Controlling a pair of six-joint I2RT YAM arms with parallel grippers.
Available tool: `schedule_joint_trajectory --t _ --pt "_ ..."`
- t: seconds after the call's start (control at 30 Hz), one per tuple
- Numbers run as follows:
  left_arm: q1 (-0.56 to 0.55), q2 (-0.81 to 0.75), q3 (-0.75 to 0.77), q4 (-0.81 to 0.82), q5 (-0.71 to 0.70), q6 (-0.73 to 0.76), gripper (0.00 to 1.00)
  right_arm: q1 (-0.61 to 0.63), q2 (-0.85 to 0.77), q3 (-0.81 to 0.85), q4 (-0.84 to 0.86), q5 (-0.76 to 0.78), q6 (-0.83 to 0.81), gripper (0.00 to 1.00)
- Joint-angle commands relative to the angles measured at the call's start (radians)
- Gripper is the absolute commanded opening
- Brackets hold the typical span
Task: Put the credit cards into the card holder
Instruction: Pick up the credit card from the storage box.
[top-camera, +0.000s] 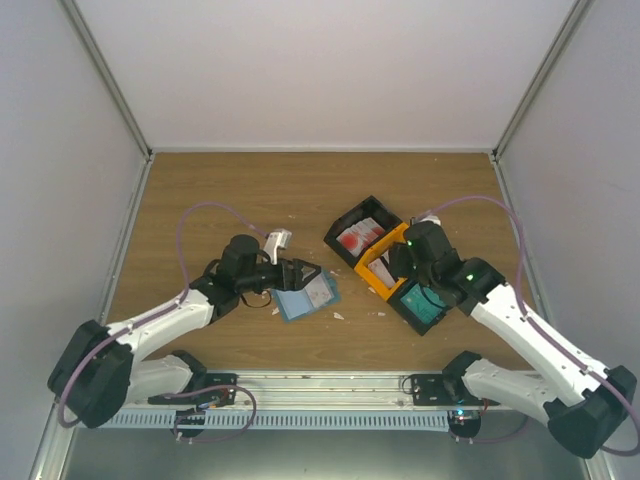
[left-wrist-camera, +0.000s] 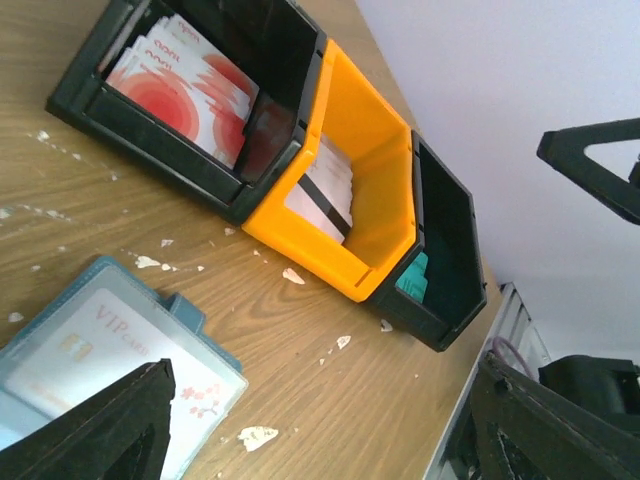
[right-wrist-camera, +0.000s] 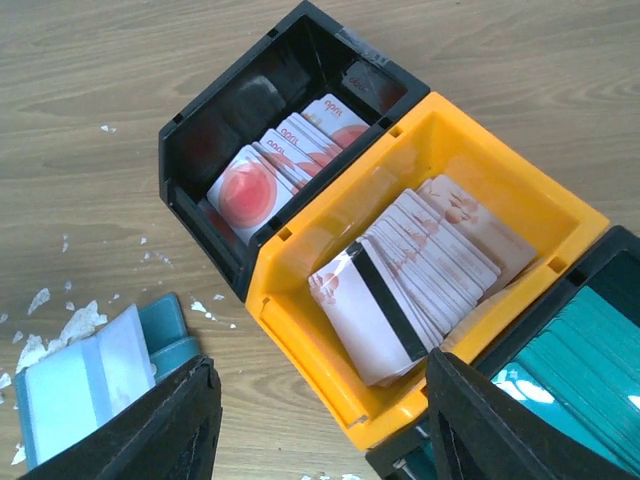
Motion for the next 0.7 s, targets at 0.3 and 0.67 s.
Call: schedule_joint_trajectory --t 0.3,0.67 --pt "-0.002 -0.27 0.026 -0.277 -0.146 0.165 0.99 -0.065 0.177 0.145 0.004 -0.095 -0.193 0.62" --pt "0.01 -0.063 0.156 -0.14 -0.057 0.11 0.99 -0.106 0.351 0.208 0.111 -0.205 -0.304 0.63"
